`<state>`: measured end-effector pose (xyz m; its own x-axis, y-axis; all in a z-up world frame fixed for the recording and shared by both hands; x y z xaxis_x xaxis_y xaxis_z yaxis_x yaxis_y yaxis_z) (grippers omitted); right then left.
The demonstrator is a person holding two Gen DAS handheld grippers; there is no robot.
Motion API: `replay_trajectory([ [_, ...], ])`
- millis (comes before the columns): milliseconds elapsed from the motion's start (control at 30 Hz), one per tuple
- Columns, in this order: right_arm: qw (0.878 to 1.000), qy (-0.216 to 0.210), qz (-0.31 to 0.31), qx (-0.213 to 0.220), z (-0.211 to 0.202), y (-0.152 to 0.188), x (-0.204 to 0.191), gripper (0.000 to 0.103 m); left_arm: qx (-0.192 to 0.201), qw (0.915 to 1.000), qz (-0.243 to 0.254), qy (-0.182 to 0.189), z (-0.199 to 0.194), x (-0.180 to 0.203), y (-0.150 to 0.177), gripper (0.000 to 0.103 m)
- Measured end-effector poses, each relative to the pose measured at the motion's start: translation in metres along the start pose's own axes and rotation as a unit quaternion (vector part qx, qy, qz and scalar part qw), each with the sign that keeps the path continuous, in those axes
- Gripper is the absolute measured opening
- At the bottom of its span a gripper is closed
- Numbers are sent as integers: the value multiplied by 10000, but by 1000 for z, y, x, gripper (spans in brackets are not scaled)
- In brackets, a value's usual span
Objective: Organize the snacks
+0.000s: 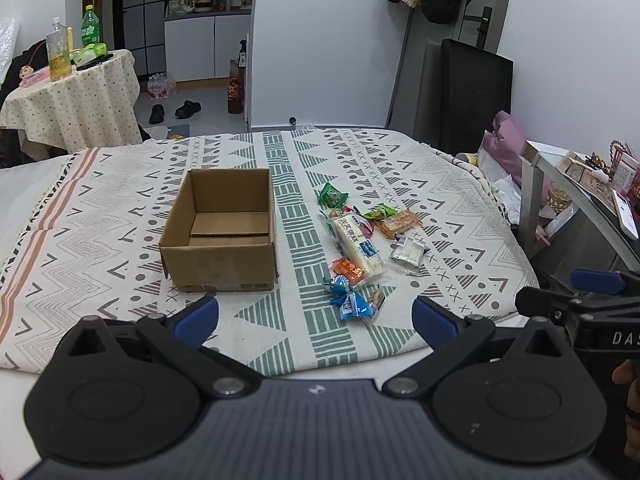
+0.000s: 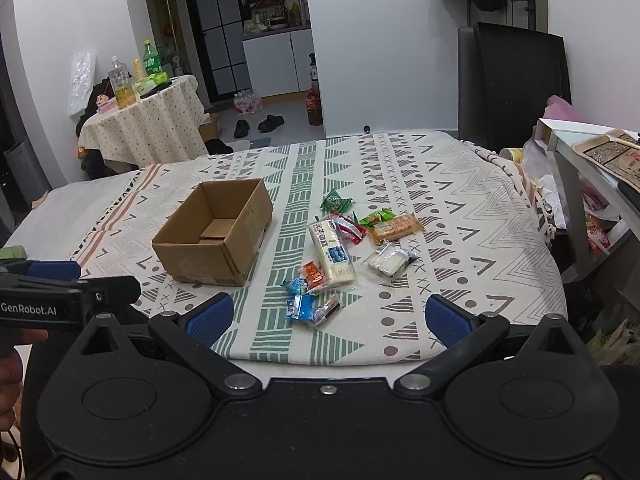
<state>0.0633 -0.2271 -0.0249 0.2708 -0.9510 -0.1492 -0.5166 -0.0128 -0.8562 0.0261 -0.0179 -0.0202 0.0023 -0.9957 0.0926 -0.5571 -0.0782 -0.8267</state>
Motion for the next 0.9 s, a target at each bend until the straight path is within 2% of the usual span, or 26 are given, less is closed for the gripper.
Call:
replay_trajectory([
  [533,9990,-99,421,-107,38,0,29,102,-324,9990,-219,233,53,7,3,101],
  [800,9955,-302,763,-470,71,12,42,90,-441,9979,-315,353,86,14,6,100],
  [900,9927,-405,947,-623,85,19,47,82,-560,9966,-420,433,101,15,10,92],
])
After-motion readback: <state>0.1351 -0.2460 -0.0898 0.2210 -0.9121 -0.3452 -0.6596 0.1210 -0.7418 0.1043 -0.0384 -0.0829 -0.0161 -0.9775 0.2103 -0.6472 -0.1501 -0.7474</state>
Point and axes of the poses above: each gripper's, at about its wrist camera, not at the fingertips, and z roughly the way its jaws point, x to its right, y to its underside, the point moved 4 cm from there along z, roughly the way its jaws point, and after that the axes turned 10 degrees about x, right-handed, at the moved point
